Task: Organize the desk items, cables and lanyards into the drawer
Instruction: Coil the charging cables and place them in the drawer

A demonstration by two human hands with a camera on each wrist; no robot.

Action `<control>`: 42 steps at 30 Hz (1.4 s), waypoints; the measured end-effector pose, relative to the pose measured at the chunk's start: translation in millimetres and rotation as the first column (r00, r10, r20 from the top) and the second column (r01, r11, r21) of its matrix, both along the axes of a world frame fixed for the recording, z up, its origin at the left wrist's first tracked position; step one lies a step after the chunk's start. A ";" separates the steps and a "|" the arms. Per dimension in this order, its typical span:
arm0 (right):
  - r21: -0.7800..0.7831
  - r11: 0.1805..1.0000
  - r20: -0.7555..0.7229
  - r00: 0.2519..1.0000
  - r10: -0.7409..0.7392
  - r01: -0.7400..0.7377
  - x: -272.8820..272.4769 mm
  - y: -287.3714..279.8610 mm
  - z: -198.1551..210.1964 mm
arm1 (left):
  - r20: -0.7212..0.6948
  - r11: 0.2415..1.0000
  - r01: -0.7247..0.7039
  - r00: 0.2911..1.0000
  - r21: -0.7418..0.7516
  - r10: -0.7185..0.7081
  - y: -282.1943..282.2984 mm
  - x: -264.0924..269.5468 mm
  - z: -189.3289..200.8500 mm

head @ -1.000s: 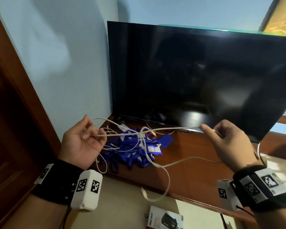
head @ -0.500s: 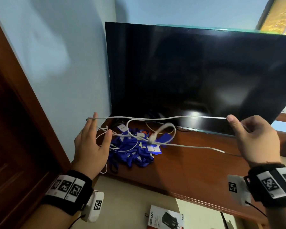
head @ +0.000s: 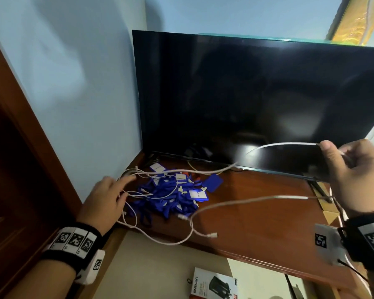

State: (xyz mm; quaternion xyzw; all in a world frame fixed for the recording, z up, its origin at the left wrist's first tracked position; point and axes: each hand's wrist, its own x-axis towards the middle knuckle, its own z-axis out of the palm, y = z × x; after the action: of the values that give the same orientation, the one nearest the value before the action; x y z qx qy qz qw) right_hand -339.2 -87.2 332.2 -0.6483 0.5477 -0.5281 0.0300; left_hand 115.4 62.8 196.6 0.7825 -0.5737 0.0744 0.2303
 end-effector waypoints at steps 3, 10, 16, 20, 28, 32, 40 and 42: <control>0.024 0.986 -0.017 0.986 0.168 -0.167 6.9 2.8 4.8 | -0.191 0.962 0.166 0.974 0.215 -0.125 8.3 -2.4 -6.8; 0.019 0.991 0.035 0.990 0.135 -0.136 -3.4 -11.4 9.9 | -0.978 0.952 -0.241 0.132 -0.191 -0.162 6.0 -4.4 -0.4; 0.059 0.998 -0.109 0.993 0.041 -0.035 -16.6 -20.4 16.9 | -0.532 0.976 -0.019 0.836 0.218 0.135 30.3 9.4 -24.7; 0.041 0.999 -0.144 0.989 0.027 -0.021 -11.8 -23.0 19.4 | 0.025 0.933 -0.085 0.996 0.348 0.082 33.9 19.7 -61.6; 0.019 0.966 -0.105 0.961 0.258 -0.257 40.0 -7.4 27.8 | -0.578 0.880 0.028 0.764 0.474 0.287 17.1 -4.6 -83.4; 0.055 0.916 -0.088 0.912 0.401 -0.397 70.1 -1.4 11.2 | -0.326 0.676 0.118 0.927 0.727 0.189 -0.4 -17.8 -67.0; 0.237 0.780 -0.105 0.783 0.613 -0.579 114.3 22.7 -6.0 | -0.698 0.858 0.502 0.578 -0.107 -0.424 -35.4 -109.3 55.0; 0.257 0.748 -0.093 0.754 0.650 -0.612 118.5 26.5 -5.5 | -0.750 0.802 0.573 0.453 -0.169 -0.482 -39.8 -127.9 83.4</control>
State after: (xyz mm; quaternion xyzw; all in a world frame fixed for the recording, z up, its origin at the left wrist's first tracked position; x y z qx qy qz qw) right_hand -220.7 -60.6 326.7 -0.8326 0.3484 -0.3658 0.2270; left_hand -12.5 23.0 280.0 0.5316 -0.6376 -0.3685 0.4184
